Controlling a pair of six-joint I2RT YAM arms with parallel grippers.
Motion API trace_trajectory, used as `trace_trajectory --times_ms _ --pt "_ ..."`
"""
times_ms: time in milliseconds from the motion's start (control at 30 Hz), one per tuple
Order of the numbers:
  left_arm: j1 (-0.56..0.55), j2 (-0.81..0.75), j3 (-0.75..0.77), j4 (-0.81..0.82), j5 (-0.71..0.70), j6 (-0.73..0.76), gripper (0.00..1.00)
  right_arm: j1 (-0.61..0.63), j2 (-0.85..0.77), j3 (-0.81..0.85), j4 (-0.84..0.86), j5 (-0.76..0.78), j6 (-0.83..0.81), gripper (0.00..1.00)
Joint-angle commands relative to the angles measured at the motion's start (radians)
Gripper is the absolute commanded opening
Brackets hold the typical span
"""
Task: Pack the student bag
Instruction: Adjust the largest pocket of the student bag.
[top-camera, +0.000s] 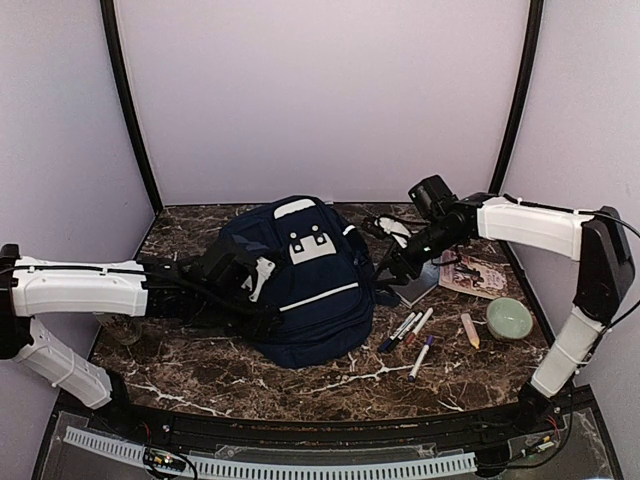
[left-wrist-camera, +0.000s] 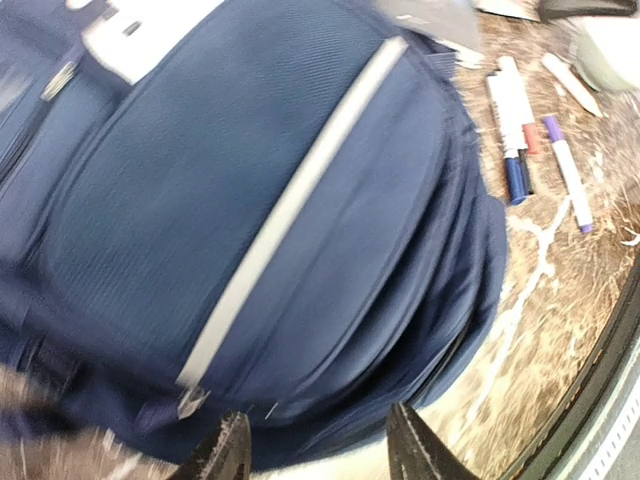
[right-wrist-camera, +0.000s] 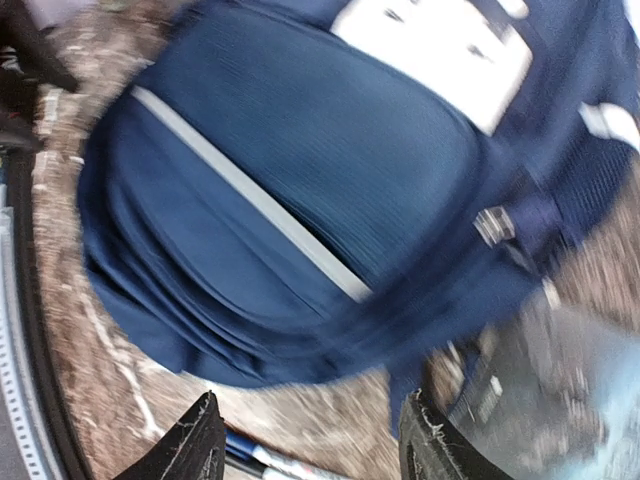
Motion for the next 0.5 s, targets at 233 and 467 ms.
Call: trace_trajectory --times_ms 233,467 --pt "-0.071 0.446 0.396 0.197 0.092 0.218 0.49 -0.195 -0.109 -0.150 0.109 0.360 0.124 0.64" --pt "-0.088 0.665 0.565 0.212 0.076 0.195 0.50 -0.215 -0.125 -0.258 0.194 0.656 -0.042 0.75"
